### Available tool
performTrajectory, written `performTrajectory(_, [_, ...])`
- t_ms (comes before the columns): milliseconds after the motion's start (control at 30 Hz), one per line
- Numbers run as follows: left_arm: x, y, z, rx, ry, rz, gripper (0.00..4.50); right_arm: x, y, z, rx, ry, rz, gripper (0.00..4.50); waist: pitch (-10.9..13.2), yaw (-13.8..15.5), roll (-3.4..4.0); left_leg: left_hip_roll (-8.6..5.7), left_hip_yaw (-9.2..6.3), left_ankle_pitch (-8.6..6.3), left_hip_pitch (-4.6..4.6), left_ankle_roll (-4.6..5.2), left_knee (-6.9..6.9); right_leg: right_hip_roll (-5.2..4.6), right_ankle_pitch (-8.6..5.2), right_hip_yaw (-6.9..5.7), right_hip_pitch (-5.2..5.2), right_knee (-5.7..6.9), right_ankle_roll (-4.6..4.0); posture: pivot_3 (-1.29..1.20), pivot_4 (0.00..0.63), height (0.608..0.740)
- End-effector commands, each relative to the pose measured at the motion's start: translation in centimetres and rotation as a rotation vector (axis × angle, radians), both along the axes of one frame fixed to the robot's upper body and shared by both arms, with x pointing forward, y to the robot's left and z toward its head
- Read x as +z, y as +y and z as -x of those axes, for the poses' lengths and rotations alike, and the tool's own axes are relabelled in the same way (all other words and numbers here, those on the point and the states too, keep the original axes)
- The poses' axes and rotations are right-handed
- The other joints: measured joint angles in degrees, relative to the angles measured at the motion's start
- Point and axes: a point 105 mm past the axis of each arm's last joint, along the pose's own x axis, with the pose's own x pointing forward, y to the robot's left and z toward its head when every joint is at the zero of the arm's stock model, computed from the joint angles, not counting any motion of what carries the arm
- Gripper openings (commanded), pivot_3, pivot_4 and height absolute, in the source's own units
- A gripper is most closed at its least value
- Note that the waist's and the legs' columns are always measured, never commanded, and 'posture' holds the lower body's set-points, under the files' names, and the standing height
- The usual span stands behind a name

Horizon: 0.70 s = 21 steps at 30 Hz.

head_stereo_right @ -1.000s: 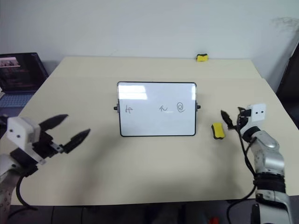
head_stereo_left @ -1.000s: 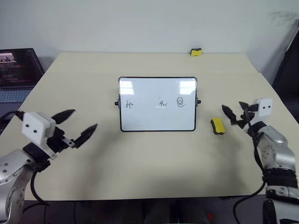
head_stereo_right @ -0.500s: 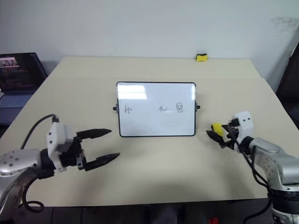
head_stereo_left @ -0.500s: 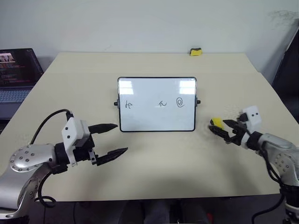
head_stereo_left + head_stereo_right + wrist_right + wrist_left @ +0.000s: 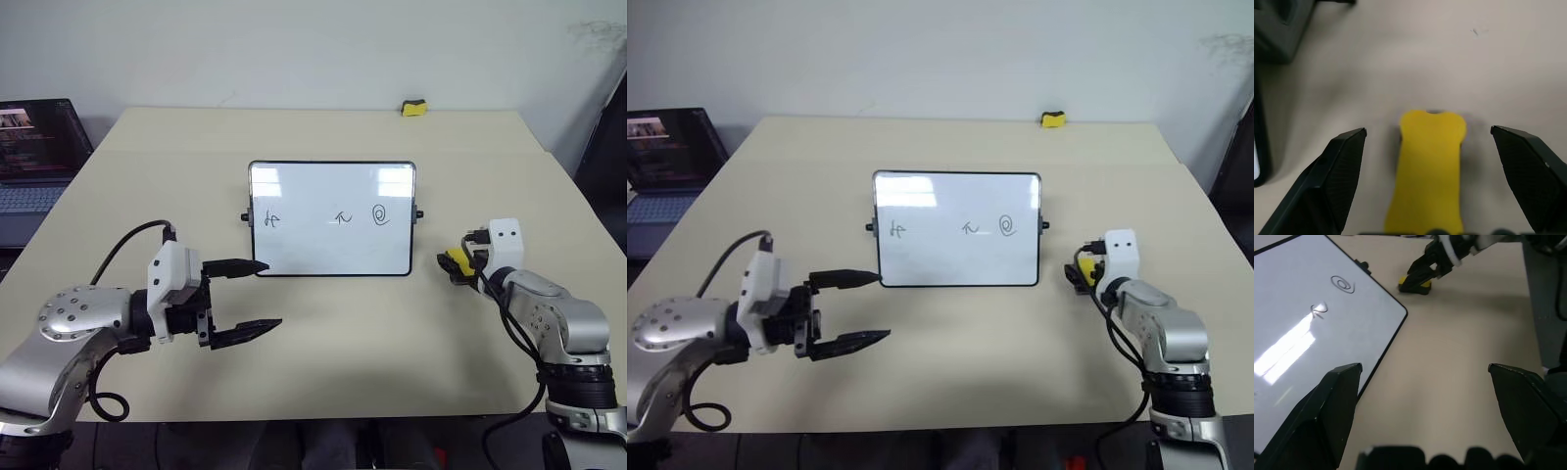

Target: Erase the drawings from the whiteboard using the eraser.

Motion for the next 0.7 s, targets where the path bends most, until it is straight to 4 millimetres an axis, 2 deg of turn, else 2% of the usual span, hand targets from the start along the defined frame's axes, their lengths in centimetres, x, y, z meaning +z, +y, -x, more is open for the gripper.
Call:
performTrajectory(33, [0.5, -0.41, 0.16, -0.042, -0.021, 0.017, 4.5, 1.49, -0.71, -0.57, -0.031, -0.047, -0.029, 4.47, 0.0, 0.0, 0.0, 0.0, 0.0, 0.0, 0.0, 0.0, 0.0, 0.0, 0.0, 0.0, 0.0, 0.0, 0.0, 0.0, 0.15, 0.74])
performTrajectory(700, [0.75, 0.07, -0.33, -0.005, -0.036, 0.018, 4.5, 0.51, -0.68, -0.89, -0.012, -0.011, -0.044, 4.47, 0.0, 0.0, 0.0, 0.0, 0.0, 0.0, 0.0, 0.0, 0.01, 0.01, 0.0, 0.01, 0.0, 0.02, 0.0, 0.0, 0.15, 0.74])
